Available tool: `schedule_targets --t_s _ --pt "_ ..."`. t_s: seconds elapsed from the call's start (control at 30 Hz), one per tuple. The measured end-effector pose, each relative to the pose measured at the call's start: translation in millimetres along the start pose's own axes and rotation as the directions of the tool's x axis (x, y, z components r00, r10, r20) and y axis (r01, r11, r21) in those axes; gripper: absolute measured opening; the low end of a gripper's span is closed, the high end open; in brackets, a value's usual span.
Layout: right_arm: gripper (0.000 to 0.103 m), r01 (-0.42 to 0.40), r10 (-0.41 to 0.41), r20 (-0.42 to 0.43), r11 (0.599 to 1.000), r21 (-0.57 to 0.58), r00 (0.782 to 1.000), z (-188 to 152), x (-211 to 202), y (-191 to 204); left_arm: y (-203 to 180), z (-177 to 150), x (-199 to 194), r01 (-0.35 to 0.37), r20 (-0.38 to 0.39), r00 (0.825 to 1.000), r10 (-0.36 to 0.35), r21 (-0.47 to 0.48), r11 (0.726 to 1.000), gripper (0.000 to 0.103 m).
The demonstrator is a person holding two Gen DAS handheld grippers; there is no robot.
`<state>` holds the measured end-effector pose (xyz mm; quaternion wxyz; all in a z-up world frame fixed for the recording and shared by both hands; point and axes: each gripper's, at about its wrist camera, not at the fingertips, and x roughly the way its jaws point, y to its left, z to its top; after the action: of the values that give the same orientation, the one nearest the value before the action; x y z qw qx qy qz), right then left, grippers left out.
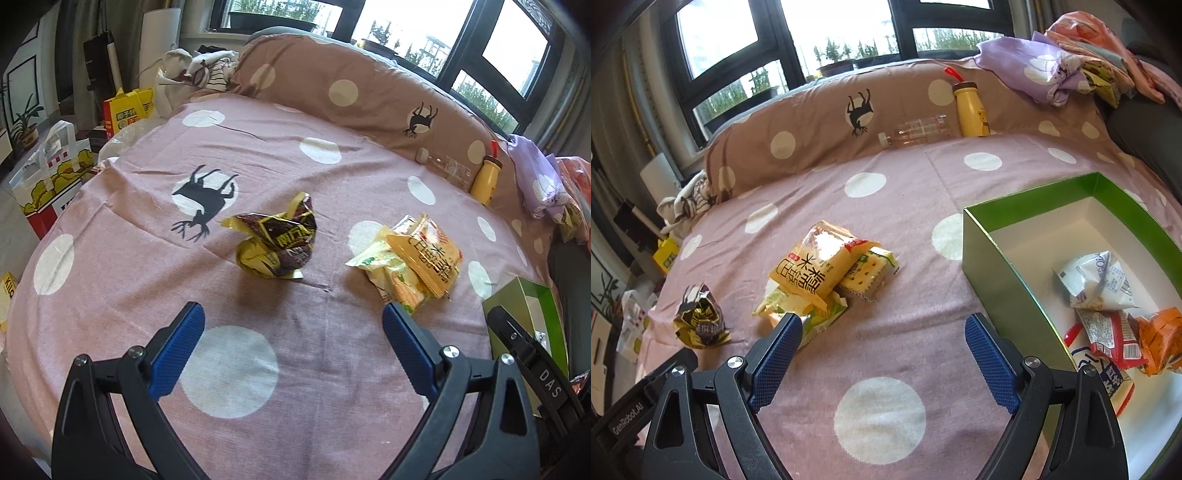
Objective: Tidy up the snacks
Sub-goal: 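Lower the right tool onto the gold-and-black wrapper and close it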
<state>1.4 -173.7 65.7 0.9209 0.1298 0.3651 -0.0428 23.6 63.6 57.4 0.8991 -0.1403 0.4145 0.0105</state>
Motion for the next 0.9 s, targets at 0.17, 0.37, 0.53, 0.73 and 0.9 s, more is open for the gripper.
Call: schedule_targets --t_s 0.17,0.37,0.53,0.73,0.9 --pt "0.09 -0.02 0.02 -0.018 1.0 -0.013 1.0 -2.4 1.5 4.8 12.9 4.7 -1.2 -0.044 0.019 0.999 0.044 -0.022 0.999 0.097" --pt "0.09 -0.179 0.18 -0.073 0.984 0.014 0.981 0.8 1.7 11.7 42.1 14.9 -3.1 -0.068 0.039 0.997 0.073 -0.107 0.992 0.097" --pt "0.09 -0.387 0.393 -0.171 0.919 0.068 0.903 10.6 14.3 33.9 66.0 27.3 13.6 -0.06 0.01 0.998 0.063 -0.189 0.98 0.096" --pt "0.09 -0.46 0.434 -0.263 0.887 -0.044 0.862 31.8 41.5 99.6 63.4 39.1 35.3 0.055 -0.023 0.998 -0.062 -0.213 0.975 0.095" --pt "0.09 -0.528 0.474 -0.382 0.848 -0.045 0.793 40.4 87.5 144.7 60.5 39.3 56.7 0.052 -0.081 0.994 -0.071 -0.221 0.974 0.089"
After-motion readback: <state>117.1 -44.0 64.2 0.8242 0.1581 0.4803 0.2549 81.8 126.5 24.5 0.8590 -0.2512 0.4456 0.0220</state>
